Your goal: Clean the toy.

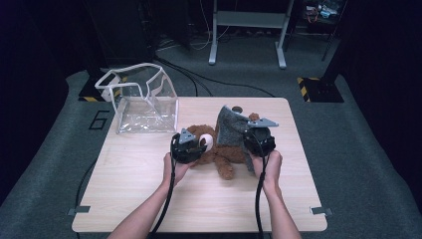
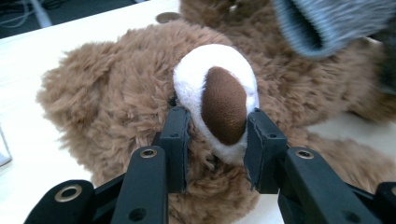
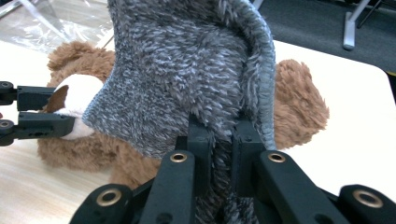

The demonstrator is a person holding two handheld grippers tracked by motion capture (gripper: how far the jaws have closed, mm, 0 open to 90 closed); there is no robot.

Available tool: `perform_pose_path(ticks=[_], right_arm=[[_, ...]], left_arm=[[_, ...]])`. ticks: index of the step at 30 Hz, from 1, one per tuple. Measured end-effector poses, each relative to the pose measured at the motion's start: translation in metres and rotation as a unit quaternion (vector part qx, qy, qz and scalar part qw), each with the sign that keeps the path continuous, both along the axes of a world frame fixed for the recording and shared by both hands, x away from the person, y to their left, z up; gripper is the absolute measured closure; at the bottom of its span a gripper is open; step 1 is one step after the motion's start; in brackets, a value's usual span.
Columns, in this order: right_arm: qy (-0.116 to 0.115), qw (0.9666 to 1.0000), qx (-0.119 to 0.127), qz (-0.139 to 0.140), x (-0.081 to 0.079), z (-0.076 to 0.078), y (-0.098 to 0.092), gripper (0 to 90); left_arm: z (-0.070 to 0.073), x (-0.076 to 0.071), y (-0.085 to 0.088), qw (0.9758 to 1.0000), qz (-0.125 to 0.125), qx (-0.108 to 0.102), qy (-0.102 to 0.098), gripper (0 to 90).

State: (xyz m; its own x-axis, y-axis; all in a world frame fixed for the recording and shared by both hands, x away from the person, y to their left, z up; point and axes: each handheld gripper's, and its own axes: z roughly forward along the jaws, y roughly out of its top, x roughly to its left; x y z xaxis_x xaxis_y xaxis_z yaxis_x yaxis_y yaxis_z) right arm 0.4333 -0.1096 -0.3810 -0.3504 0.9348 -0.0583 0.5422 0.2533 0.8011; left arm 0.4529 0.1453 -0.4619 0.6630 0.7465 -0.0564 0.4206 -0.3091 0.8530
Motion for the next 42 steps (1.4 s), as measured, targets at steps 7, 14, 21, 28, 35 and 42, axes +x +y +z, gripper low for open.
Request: perform_pose_path(ticks=[7, 14, 21, 28, 35, 42], right_arm=[[-0.007, 0.9993, -0.014, 0.035, 0.005, 0.009, 0.021, 81.1], [0.037, 0.9978, -0.038, 0.041, 0.033, -0.009, 0.049, 81.2], [0.042, 0.9972, -0.045, 0.044, 0.035, -0.014, 0.052, 81.3], [0.042, 0.9954, -0.042, 0.075, 0.051, -0.009, 0.069, 81.4], [0.072, 0.9866, -0.122, 0.081, 0.083, -0.03, 0.09, 82.2], [0.083, 0.9905, -0.11, 0.011, 0.104, -0.021, 0.07, 82.6]], left_arm=[[0.002, 0.002, 0.007, 0.9998, 0.016, -0.002, 0.012, 58.9], [0.005, 0.009, -0.013, 0.9973, 0.056, 0.042, -0.022, 37.3], [-0.008, 0.012, -0.009, 0.9981, 0.051, 0.033, -0.012, 48.5], [-0.01, 0.008, -0.009, 0.9983, 0.048, 0.032, -0.011, 48.6], [-0.01, 0.007, -0.006, 0.9985, 0.042, 0.036, 0.0, 48.3], [-0.009, 0.007, -0.007, 0.9984, 0.041, 0.039, -0.002, 48.0]])
